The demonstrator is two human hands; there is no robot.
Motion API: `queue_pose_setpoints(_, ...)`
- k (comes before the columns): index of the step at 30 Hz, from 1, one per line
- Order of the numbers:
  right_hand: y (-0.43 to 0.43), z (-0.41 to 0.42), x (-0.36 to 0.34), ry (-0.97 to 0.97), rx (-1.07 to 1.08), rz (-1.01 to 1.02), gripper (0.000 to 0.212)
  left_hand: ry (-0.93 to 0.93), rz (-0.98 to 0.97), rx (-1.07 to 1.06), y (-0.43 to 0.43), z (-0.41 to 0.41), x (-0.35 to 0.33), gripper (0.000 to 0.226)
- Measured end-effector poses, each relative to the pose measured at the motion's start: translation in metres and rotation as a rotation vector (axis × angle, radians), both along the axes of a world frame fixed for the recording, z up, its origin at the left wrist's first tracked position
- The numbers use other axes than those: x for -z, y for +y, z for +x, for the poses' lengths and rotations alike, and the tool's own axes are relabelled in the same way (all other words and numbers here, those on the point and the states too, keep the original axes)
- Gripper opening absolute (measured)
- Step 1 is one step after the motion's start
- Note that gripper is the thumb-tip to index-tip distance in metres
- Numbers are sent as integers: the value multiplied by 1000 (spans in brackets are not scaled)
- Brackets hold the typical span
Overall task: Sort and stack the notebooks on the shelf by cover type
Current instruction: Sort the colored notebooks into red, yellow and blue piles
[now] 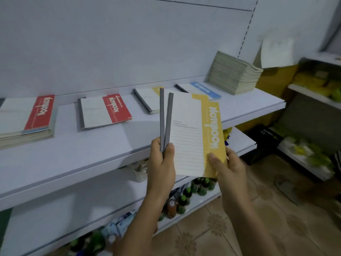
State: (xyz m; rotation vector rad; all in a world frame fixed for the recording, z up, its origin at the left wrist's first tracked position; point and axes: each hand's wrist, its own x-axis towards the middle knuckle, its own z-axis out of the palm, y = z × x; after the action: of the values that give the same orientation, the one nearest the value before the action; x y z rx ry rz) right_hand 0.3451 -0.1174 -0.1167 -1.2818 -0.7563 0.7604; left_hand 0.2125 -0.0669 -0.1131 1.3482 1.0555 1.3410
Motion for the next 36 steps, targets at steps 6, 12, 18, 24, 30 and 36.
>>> queue_pose_setpoints(6, 25, 17, 6, -12, 12, -16, 16, -53, -68, -112, 31, 21, 5, 19)
queue_pose_setpoints(12, 95, 39, 2, -241, 57, -28, 13, 74, -40, -73, 101, 38, 2, 20)
queue_pose_setpoints(18, 191, 57, -12, -339, -17, -60, 11, 188, -13, -31, 192, 44, -19, 34)
queue_pose_setpoints(24, 280, 58, -6, -586, -186, -59, 3, 397, 9, -190, 245, 37, -8, 62)
queue_pose_setpoints(30, 315, 60, 4, -816, -403, -246, 54, 1078, 35, -258, 245, 26, 18, 111)
queue_pose_setpoints(36, 316, 79, 5, -892, -565, -127, 63, 1110, -1, -283, 258, 22, 32, 112)
